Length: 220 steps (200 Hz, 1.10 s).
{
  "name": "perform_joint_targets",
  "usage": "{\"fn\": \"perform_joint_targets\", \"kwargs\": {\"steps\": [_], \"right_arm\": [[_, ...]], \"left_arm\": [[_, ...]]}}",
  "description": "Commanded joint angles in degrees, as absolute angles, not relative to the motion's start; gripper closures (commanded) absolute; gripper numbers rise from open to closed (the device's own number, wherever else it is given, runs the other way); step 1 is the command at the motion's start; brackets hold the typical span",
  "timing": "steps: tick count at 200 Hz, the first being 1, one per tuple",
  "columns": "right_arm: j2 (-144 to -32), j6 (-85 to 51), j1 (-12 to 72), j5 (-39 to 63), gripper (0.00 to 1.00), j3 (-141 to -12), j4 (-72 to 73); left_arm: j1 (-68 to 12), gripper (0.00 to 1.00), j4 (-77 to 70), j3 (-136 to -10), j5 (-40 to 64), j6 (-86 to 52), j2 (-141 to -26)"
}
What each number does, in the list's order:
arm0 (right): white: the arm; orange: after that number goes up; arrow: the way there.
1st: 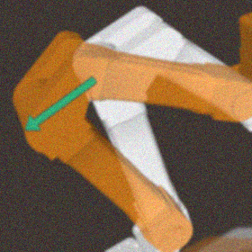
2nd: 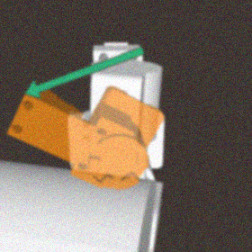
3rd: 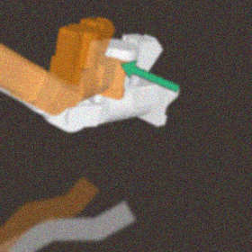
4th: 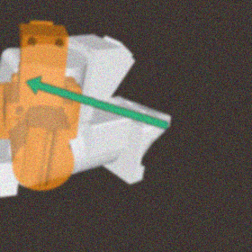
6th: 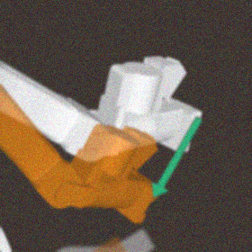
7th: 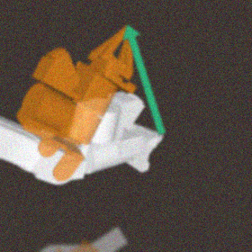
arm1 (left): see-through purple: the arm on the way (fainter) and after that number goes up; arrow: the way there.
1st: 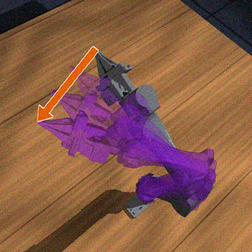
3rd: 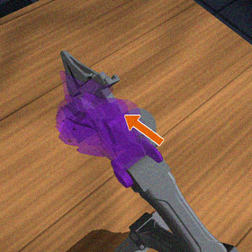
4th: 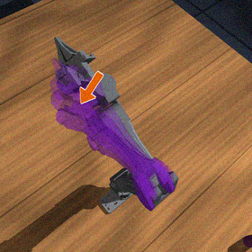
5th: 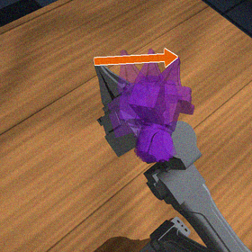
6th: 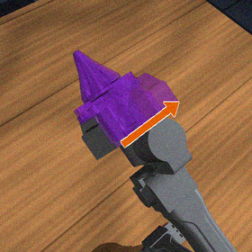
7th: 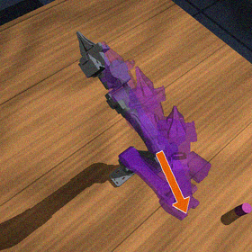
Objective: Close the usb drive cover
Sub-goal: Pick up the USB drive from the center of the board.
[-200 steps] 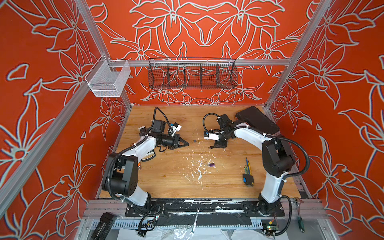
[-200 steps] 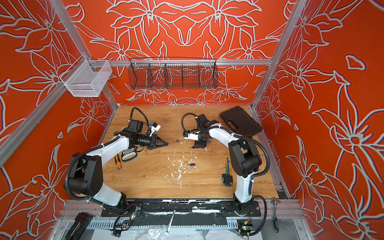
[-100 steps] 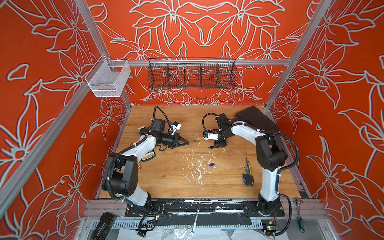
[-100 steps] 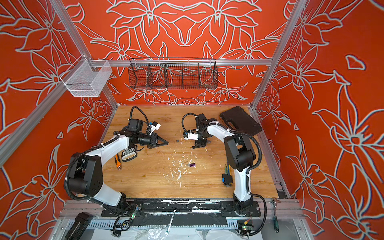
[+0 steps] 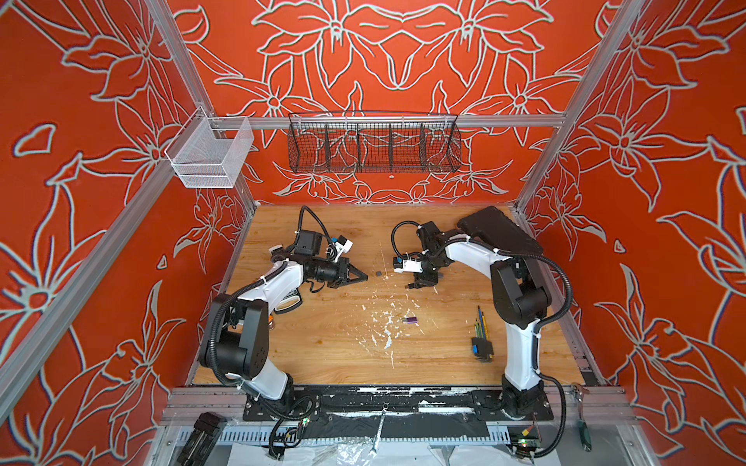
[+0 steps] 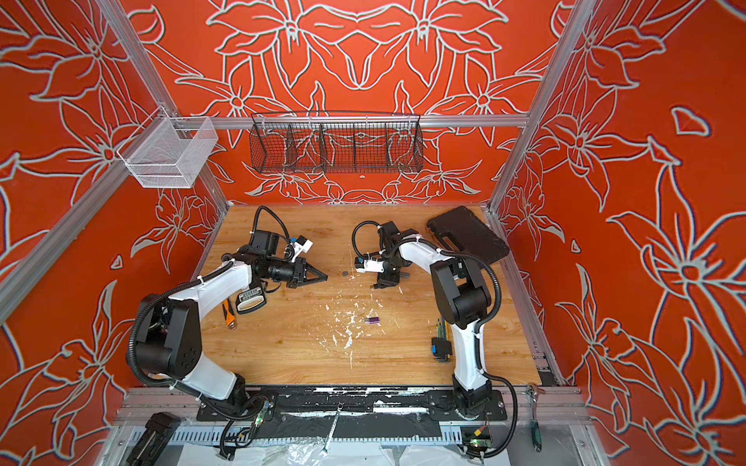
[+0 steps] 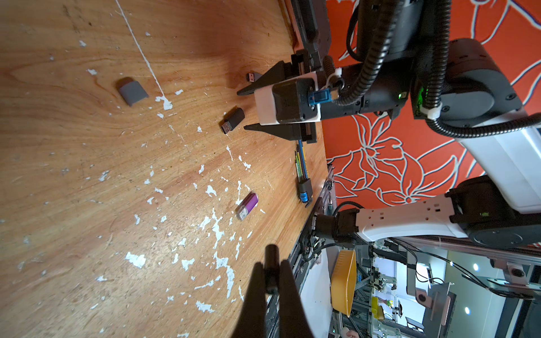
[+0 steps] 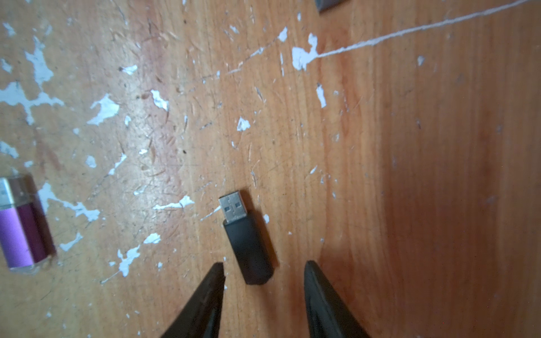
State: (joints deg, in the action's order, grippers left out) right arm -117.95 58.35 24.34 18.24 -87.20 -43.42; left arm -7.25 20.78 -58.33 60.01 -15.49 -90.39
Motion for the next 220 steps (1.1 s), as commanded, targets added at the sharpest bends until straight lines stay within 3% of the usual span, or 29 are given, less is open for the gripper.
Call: {"fn": "perform_joint_targets", "kwargs": {"steps": [1,220], "right_arm": [[-119.53,60.95,25.11,21.58,0.54,-88.29,-46.98],[-119.31,58.04,26.67,10.58,0.73,-82.98,-42.33]], "left_arm": [[-7.64,1.0,21.51,-59.45,60.38,-15.22,-91.27],[-7.65,1.0,21.62,-59.31,61.01,-14.42,-92.63]]}}
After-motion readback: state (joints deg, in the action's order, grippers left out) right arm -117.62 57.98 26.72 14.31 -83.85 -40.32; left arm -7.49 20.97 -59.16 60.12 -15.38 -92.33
